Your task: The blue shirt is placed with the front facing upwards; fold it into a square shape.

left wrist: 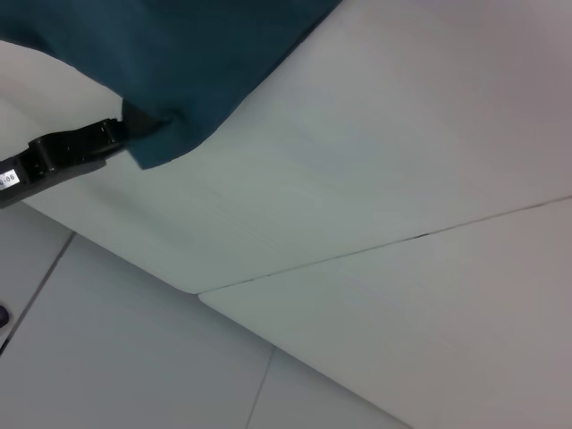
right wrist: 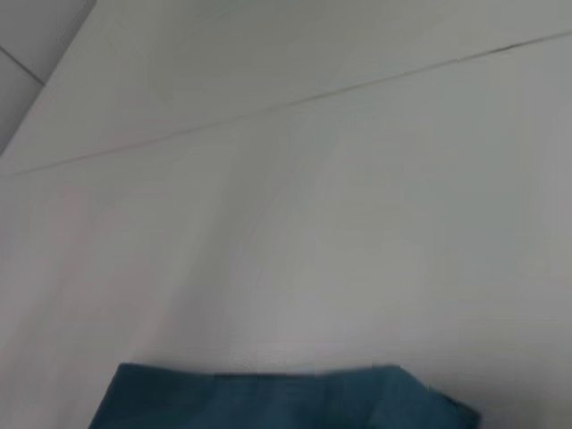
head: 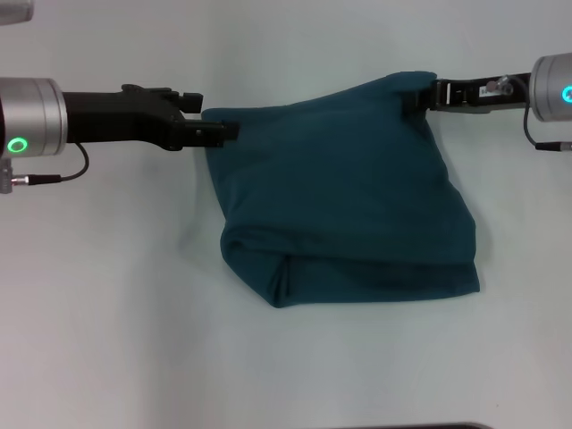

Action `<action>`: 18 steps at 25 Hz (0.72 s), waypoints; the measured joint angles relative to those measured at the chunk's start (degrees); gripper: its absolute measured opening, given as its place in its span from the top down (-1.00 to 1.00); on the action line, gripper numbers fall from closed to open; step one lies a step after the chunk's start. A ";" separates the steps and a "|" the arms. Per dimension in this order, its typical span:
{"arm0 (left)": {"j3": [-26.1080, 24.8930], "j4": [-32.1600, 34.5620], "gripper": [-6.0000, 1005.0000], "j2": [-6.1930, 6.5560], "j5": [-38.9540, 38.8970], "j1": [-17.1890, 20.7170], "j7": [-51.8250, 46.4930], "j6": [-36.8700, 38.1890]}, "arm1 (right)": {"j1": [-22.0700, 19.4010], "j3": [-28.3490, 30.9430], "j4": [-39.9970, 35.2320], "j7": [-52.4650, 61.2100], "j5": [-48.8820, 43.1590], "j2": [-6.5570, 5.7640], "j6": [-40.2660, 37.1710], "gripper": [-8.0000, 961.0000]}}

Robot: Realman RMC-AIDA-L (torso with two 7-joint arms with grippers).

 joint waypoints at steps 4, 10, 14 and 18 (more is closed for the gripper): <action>-0.34 -0.81 -0.58 0.04 0.00 0.18 -0.22 1.43 | -2.13 0.34 0.60 -2.90 4.01 -0.64 1.22 0.70; -1.36 -3.14 -0.58 -0.26 -0.52 0.89 -0.32 5.66 | -6.23 0.58 3.72 -5.84 9.08 -2.07 8.05 0.29; -1.93 -3.80 -0.58 -0.62 -0.65 1.34 -0.92 7.11 | -8.17 0.59 4.70 -4.34 8.75 -3.64 13.99 0.06; -1.94 -3.48 -0.58 -0.64 -0.67 1.56 -1.20 7.16 | -9.87 0.62 4.69 -1.62 7.50 -4.89 18.85 -0.13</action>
